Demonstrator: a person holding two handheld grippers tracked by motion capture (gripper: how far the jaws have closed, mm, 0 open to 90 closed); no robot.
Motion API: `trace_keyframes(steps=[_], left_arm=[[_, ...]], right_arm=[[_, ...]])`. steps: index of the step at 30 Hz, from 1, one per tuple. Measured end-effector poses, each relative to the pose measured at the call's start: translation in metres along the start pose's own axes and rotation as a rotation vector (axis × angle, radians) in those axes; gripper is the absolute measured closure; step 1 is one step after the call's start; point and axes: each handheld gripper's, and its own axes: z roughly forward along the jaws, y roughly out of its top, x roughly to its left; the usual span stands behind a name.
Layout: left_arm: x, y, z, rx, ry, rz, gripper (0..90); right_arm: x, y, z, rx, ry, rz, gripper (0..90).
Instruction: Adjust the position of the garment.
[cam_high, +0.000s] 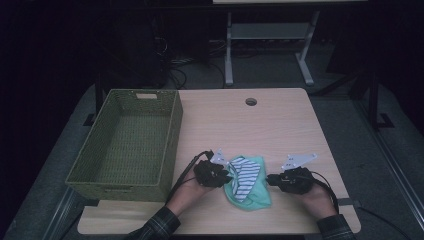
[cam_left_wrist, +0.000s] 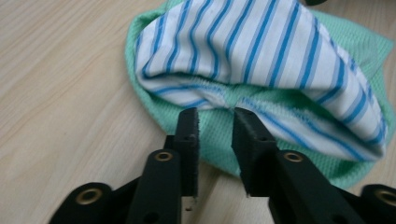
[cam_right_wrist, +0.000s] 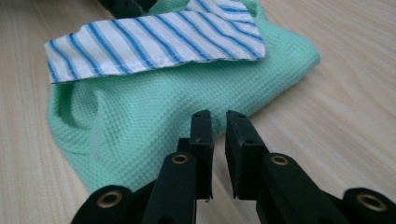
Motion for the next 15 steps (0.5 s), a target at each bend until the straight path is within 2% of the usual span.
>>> trace_keyframes(steps=[4,5,7,9,11,13,15], left_arm=[[0.001,-0.001,-0.003,0.002,-0.019,0.008,58.9],[0.001,-0.001,-0.005,0.004,-0.018,0.026,56.1],[-0.001,-0.001,-0.005,-0.002,-0.023,0.027,51.2],[-0.001,0.001,-0.005,0.021,-0.033,0.044,46.1],[-0.001,0.003,-0.006,0.023,-0.031,0.068,42.2],[-0.001,0.004,-0.008,0.026,-0.033,0.092,39.4],[-0.003,0.006,-0.009,0.012,-0.032,0.096,37.3]], right_arm=[[-0.002,-0.003,-0.003,-0.001,-0.041,0.001,65.7],[-0.003,-0.005,-0.004,-0.013,-0.06,0.003,63.1],[-0.006,-0.011,-0.008,-0.028,-0.084,0.025,53.0],[-0.009,-0.016,-0.011,-0.037,-0.102,0.041,43.6],[-0.012,-0.023,-0.014,-0.03,-0.133,0.062,35.3],[-0.014,-0.028,-0.015,-0.03,-0.164,0.069,29.8],[-0.016,-0.032,-0.015,-0.02,-0.184,0.08,25.7]])
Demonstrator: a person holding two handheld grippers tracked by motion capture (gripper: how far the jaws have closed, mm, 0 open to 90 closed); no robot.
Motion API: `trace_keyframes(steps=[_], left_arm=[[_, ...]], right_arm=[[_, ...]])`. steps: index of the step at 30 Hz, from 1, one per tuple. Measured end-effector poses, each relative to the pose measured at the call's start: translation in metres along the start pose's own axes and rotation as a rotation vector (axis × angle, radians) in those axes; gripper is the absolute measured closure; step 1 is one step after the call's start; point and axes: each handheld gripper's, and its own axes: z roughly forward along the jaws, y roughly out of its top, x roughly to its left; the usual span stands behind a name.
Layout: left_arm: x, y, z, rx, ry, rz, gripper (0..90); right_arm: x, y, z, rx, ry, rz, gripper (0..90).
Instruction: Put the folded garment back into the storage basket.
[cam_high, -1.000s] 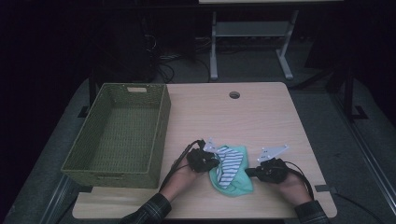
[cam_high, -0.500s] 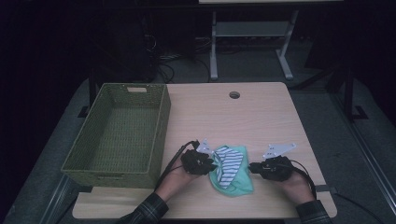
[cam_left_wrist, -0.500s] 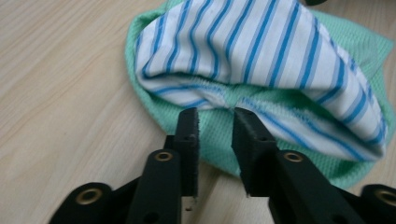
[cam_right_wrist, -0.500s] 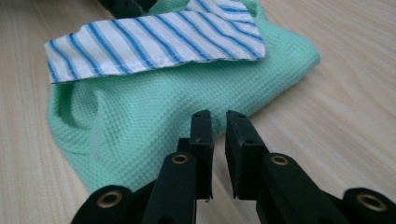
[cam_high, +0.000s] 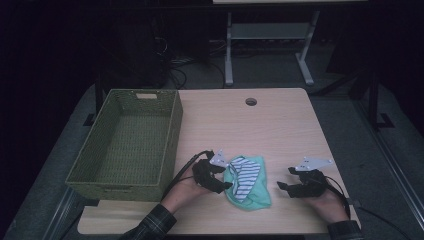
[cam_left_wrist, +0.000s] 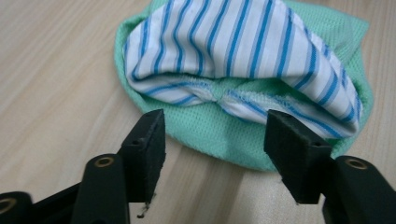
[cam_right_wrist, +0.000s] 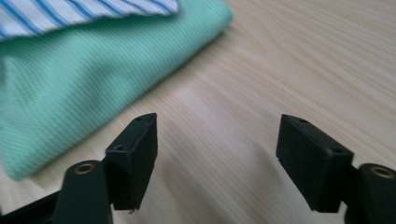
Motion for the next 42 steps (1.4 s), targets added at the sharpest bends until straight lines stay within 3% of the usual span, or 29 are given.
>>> trace_keyframes(steps=[4,7,16,27,37,42], left_arm=[[0.001,0.004,0.0,0.015,-0.007,0.026,33.8],[0.001,0.009,-0.001,0.054,-0.017,0.078,29.9],[0.004,0.025,0.005,0.089,-0.083,0.139,25.2],[0.006,0.043,0.024,0.223,-0.119,0.25,25.3],[0.001,0.044,0.041,0.288,-0.121,0.295,25.1],[0.0,0.044,0.044,0.29,-0.121,0.281,24.7]], right_arm=[[-0.004,-0.003,0.003,0.01,-0.031,0.003,18.4],[-0.003,-0.005,0.005,0.01,-0.041,-0.004,17.1],[-0.007,-0.009,0.007,-0.021,-0.019,0.011,14.6],[-0.007,-0.01,0.006,-0.019,-0.021,0.02,14.4],[-0.007,-0.01,0.006,-0.021,-0.023,0.026,14.5],[-0.007,-0.01,0.006,-0.022,-0.023,0.026,14.5]])
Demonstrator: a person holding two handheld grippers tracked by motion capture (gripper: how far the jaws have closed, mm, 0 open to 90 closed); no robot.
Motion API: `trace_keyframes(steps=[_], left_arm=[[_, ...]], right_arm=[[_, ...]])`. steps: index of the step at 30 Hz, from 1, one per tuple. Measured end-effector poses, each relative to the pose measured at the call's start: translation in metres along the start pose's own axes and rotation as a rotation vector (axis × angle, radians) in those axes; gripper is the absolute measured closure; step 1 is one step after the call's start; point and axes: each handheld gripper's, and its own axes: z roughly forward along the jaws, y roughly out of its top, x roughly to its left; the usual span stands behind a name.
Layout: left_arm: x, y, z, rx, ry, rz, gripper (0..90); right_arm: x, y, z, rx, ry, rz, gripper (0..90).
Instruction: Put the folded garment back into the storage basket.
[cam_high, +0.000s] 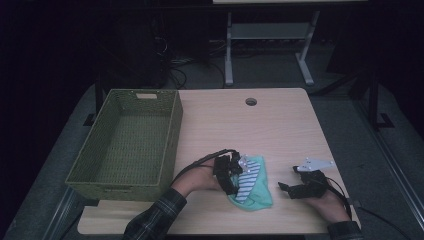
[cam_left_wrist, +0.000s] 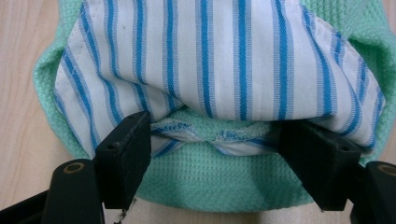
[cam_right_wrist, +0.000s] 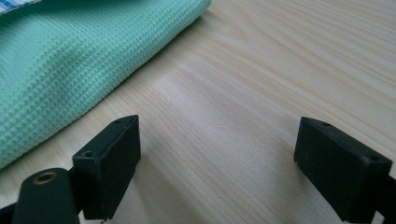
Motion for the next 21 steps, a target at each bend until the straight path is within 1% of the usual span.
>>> trace_keyframes(steps=[4,7,11,13,15,17,21], left_arm=[[0.0012,-0.0016,0.0002,-0.009,-0.019,-0.025,27.0],[0.0013,-0.0018,-0.0003,-0.007,-0.024,-0.024,29.0],[-0.0008,0.0004,-0.0017,0.009,-0.023,-0.032,34.5],[-0.0025,0.0015,-0.0025,0.017,-0.018,-0.04,39.8],[-0.0041,0.0021,-0.0029,0.018,-0.016,-0.054,43.6],[-0.005,0.0023,-0.0035,0.02,-0.014,-0.06,47.4],[-0.0049,0.0015,-0.005,0.014,-0.007,-0.08,60.7]], right_arm=[[0.0002,0.0,0.0001,-0.001,-0.002,0.002,14.5],[0.0001,0.0001,0.0002,-0.001,-0.003,0.002,14.5],[0.0003,0.0001,0.0002,-0.001,-0.005,0.004,14.5],[0.0003,0.0001,0.0002,-0.001,-0.006,0.005,14.5],[0.0003,0.0001,0.0002,-0.001,-0.006,0.005,14.6],[0.0003,0.0001,0.0002,-0.001,-0.006,0.006,14.6],[0.0003,0.0,0.0002,-0.001,-0.006,0.005,14.5]])
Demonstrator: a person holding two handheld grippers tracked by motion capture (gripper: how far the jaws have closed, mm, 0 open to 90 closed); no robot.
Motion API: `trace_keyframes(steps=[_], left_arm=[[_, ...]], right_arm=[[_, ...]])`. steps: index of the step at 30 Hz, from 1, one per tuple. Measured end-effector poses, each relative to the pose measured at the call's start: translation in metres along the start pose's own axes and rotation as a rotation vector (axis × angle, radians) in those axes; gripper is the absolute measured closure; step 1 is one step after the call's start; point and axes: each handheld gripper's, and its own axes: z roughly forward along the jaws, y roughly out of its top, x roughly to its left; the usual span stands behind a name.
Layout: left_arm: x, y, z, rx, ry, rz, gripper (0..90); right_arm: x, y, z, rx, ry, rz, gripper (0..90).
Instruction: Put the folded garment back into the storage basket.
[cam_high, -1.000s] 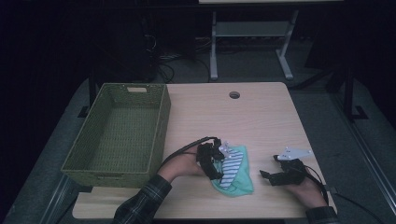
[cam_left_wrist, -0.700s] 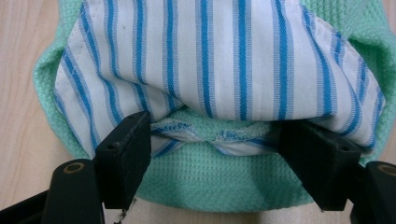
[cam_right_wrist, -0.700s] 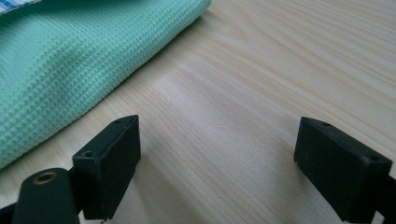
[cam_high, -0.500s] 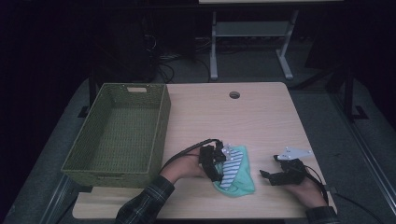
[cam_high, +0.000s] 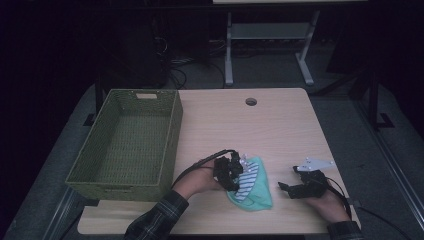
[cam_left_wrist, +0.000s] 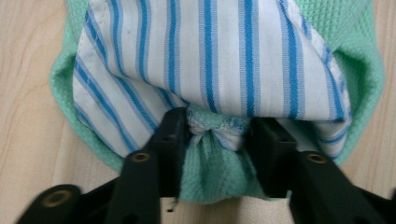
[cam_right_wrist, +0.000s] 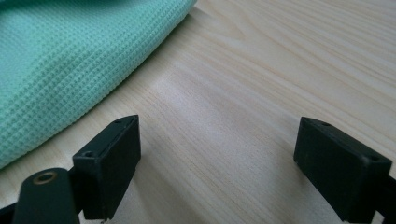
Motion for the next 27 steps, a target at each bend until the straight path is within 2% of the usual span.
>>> trace_keyframes(steps=[5,8,11,16,19,23,27], left_arm=[[0.001,-0.003,-0.001,-0.013,-0.001,-0.014,73.1],[0.0,-0.002,-0.001,-0.009,0.004,-0.021,76.4],[-0.001,-0.002,-0.001,-0.01,0.006,-0.034,77.5],[0.004,-0.004,-0.003,-0.022,-0.025,-0.052,77.5],[0.005,-0.004,-0.006,-0.04,-0.027,-0.064,77.5],[0.008,-0.005,-0.015,-0.071,-0.035,-0.094,77.5],[0.009,-0.005,-0.026,-0.1,-0.017,-0.11,77.5]], right_arm=[[0.0,0.0,0.0,0.0,0.0,0.001,14.5],[0.0,0.0,0.0,0.001,0.0,0.001,14.6],[0.0,0.0,0.0,0.0,0.0,0.0,14.6],[0.0,0.0,0.0,0.002,0.001,-0.001,14.4],[0.0,0.0,0.0,0.002,0.002,-0.002,14.3],[0.0,0.0,0.0,0.002,0.001,-0.002,14.3],[0.0,0.0,0.0,0.002,0.001,0.0,14.1]])
